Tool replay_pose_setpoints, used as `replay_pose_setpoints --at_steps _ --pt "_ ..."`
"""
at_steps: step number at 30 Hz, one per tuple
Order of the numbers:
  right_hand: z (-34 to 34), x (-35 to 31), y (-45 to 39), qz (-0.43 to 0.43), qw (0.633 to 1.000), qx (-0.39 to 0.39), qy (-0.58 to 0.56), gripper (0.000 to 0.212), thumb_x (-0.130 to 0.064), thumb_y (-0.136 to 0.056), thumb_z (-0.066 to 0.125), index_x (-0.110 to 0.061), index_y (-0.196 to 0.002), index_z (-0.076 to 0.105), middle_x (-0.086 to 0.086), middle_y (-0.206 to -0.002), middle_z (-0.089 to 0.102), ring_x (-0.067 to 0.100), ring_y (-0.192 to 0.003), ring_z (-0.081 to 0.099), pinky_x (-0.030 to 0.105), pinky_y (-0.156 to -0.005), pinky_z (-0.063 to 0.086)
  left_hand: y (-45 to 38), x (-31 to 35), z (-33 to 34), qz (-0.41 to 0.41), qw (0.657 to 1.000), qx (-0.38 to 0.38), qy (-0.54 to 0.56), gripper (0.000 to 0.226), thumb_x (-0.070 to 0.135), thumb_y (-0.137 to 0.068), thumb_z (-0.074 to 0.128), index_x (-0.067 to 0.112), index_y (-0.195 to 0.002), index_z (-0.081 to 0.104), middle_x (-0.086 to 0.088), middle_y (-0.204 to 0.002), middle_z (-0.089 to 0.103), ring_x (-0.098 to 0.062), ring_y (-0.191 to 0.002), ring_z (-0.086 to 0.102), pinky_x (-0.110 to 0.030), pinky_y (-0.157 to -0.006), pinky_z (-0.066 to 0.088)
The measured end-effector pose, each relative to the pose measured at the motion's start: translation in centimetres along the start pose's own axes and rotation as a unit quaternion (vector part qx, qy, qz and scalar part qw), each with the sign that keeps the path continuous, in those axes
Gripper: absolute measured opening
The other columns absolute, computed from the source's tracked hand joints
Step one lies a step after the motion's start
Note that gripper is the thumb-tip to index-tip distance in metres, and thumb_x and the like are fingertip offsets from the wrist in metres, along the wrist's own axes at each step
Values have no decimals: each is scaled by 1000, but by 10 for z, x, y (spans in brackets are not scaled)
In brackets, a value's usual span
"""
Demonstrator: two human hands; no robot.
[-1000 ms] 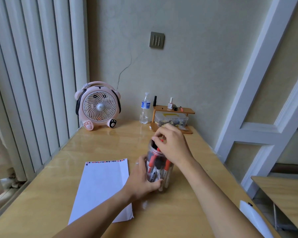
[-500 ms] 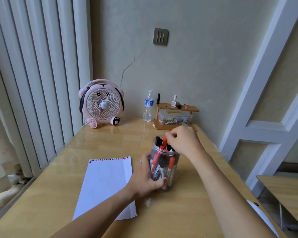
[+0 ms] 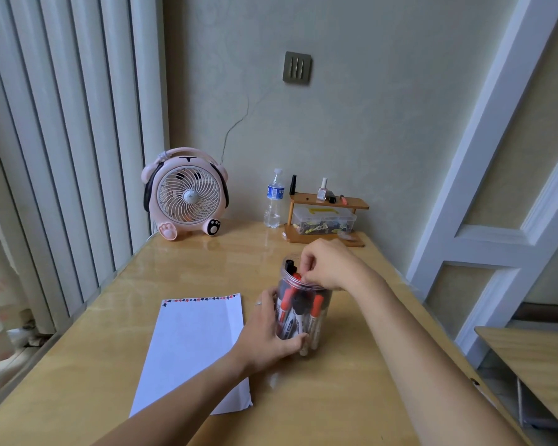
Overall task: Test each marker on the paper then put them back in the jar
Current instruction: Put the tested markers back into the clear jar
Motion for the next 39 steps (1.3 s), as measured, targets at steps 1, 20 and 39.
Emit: replay_pose_setpoints --at_steps 1,20,39 --pt "6 1 -1 6 1000 -5 3 18 -9 -91 73 -21 -79 71 2 -104 70 19 -95 63 29 -71 48 0 0 0 1 1000 -1 1 84 51 -72 82 33 -137 31 7 -129 50 -4 -123 48 -22 -99 46" --pt "6 -3 -14 -67 997 19 -19 25 -30 -97 63 -17 -87 82 -5 -88 75 18 -92 58 38 -79 54 0 1 -4 1 1000 -14 -6 84 56 -73 83 33 -135 31 8 -128 50 -4 -122 50 -33 -100 51" --pt "127 92 25 0 940 -100 -326 94 -28 -74 94 -33 -143 30 -19 -131 61 -13 -112 60 11 -92 49 3 3 -15 22 995 -91 46 108 17 -77 88 21 -155 13 30 -134 46 -7 -131 54 -25 -100 51"
Point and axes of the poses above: each hand's wrist, its own y-axis away from the middle knuckle, its own z-axis out of the palm, x = y × z, the point moved 3 cm from there along -y, towards the middle knuckle
